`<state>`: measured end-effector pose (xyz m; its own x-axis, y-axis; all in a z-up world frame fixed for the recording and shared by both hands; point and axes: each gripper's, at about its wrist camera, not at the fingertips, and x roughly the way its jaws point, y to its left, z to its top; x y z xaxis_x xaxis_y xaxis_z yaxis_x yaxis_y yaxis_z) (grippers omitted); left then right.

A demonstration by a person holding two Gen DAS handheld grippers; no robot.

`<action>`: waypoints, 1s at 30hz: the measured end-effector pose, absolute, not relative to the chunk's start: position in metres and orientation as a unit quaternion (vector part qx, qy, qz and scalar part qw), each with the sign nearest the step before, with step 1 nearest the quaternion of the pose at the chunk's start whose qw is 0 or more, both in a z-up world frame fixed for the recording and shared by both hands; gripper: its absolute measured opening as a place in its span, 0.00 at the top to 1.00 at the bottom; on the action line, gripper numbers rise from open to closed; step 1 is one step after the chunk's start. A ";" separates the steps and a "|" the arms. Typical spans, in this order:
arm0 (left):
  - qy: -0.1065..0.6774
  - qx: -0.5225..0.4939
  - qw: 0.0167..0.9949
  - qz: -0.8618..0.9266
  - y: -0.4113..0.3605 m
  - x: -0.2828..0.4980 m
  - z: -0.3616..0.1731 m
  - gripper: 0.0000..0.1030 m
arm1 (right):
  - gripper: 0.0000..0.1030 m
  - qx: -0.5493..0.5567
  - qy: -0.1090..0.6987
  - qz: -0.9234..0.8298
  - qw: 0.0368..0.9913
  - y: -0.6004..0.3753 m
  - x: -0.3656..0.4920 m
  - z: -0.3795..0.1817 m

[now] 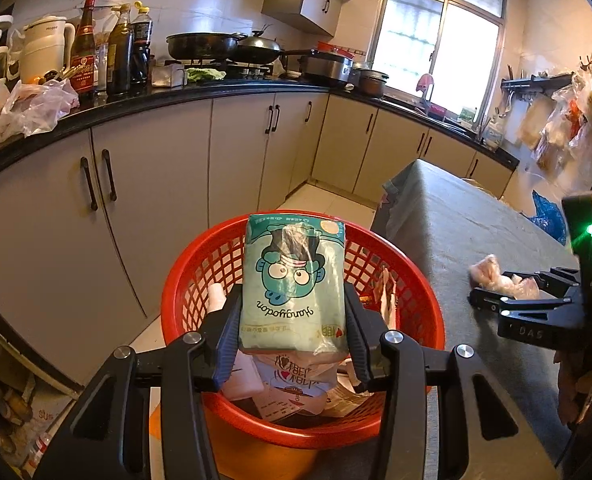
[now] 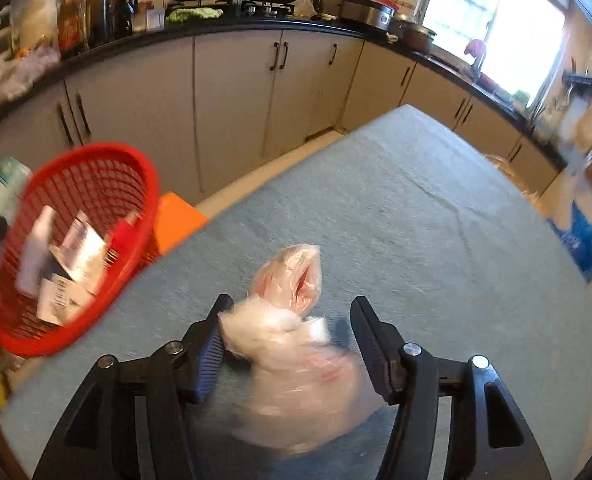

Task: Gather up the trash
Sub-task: 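Open both tools to drop the tissue packet and plastic bag into the basket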

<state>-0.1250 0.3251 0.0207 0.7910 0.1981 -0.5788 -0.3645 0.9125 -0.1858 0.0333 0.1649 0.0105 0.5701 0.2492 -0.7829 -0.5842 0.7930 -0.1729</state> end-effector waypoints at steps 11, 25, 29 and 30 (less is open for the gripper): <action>0.286 -0.154 0.933 0.157 0.331 -0.126 0.021 0.53 | 0.53 -0.077 0.387 0.387 0.834 0.205 0.001 0.067; 0.234 -0.116 0.945 0.199 0.315 -0.153 0.039 0.22 | 0.25 0.011 0.361 0.396 0.844 0.186 -0.008 0.086; 0.203 -0.092 0.949 0.224 0.294 -0.176 0.050 0.07 | 0.09 -0.018 0.314 0.350 0.882 0.154 -0.032 0.099; 0.197 -0.080 0.949 0.233 0.286 -0.182 0.053 0.06 | 0.09 -0.031 0.302 0.334 0.892 0.146 -0.040 0.101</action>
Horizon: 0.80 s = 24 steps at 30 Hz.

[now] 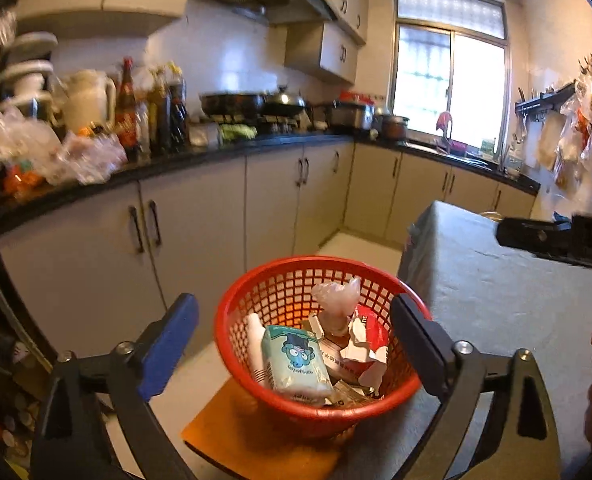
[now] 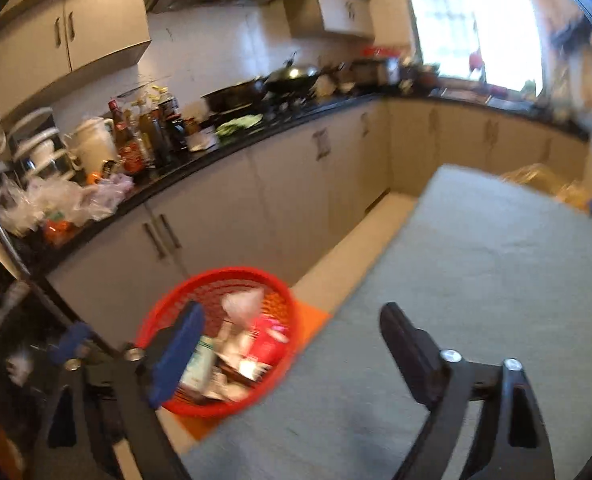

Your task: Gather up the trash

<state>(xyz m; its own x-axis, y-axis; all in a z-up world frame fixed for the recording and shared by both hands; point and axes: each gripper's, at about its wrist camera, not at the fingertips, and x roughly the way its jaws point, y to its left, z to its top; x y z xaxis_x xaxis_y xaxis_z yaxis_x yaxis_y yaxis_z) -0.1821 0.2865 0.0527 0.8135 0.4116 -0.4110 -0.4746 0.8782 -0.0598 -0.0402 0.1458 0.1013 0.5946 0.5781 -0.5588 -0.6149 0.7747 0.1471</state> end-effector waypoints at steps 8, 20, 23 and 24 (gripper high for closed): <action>0.213 -0.043 0.939 0.266 0.239 -0.209 0.053 0.03 | 0.00 -0.106 0.221 0.243 0.939 0.075 -0.111 0.097; 0.205 -0.003 0.939 0.276 0.169 -0.220 0.049 0.00 | 0.00 -0.106 0.243 0.185 0.946 -0.006 -0.159 0.068; 0.210 -0.016 0.939 0.271 0.166 -0.219 0.048 0.00 | 0.00 -0.099 0.244 0.177 0.948 -0.015 -0.166 0.069; 0.209 -0.020 0.939 0.273 0.165 -0.220 0.047 0.00 | 0.00 -0.098 0.244 0.174 0.949 -0.017 -0.167 0.070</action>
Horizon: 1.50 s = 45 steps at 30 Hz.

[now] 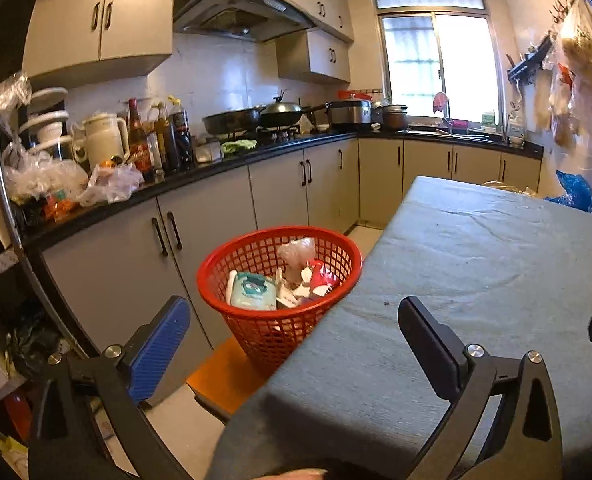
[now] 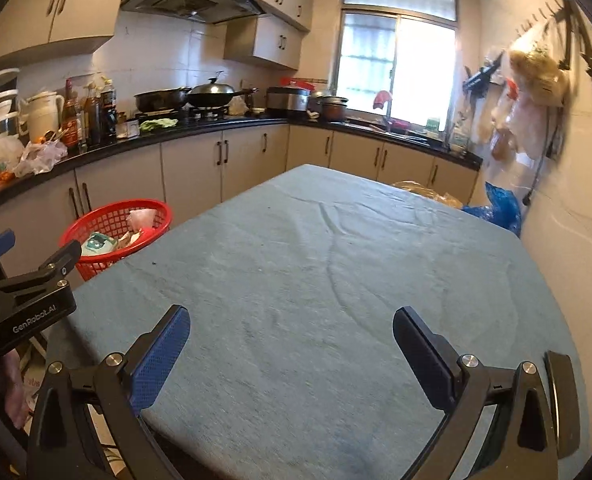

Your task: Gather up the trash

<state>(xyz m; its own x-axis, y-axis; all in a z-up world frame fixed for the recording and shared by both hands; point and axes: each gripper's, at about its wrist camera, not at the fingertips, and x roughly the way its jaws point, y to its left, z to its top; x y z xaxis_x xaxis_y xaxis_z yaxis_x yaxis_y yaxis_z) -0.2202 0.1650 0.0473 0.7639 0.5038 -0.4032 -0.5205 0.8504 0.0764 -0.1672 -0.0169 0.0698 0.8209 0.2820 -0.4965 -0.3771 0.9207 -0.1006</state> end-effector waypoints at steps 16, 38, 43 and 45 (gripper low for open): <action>0.205 0.008 0.923 0.325 0.169 -0.221 0.041 0.00 | 0.00 -0.107 0.254 0.180 0.944 -0.006 -0.169 0.063; 0.213 0.020 0.923 0.319 0.168 -0.217 0.037 0.00 | 0.00 -0.117 0.265 0.180 0.940 0.005 -0.163 0.056; 0.215 0.024 0.923 0.319 0.169 -0.217 0.035 0.00 | 0.00 -0.118 0.265 0.180 0.940 0.005 -0.163 0.056; 0.215 0.025 0.923 0.318 0.169 -0.216 0.034 0.00 | 0.00 -0.118 0.266 0.179 0.940 0.006 -0.163 0.055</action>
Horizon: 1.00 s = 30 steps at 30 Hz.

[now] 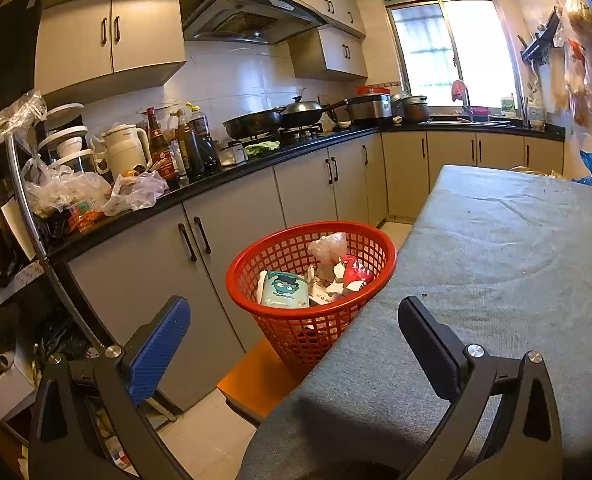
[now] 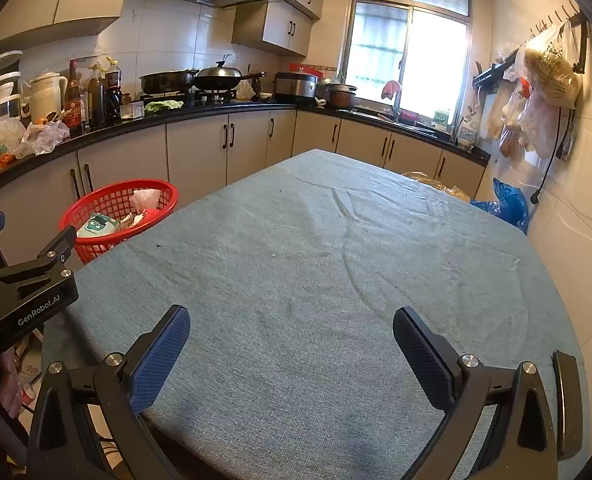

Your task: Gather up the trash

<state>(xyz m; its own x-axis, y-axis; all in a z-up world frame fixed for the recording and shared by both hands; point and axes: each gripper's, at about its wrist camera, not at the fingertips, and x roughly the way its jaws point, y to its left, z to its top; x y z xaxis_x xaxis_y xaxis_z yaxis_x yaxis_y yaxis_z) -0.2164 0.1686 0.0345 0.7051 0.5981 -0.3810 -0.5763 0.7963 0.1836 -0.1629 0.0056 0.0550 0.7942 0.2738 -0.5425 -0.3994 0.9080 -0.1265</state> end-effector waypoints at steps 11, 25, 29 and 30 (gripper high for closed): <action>0.216 0.027 0.923 0.317 0.168 -0.216 0.034 0.00 | 0.00 -0.119 0.270 0.175 0.939 0.005 -0.161 0.052; 0.220 0.034 0.926 0.304 0.165 -0.211 0.034 0.00 | 0.00 -0.119 0.279 0.170 0.938 0.008 -0.156 0.047; 0.222 0.034 0.925 0.305 0.166 -0.211 0.033 0.00 | 0.00 -0.119 0.278 0.170 0.938 0.009 -0.156 0.047; 0.223 0.033 0.925 0.305 0.167 -0.210 0.033 0.00 | 0.00 -0.119 0.279 0.170 0.938 0.009 -0.156 0.046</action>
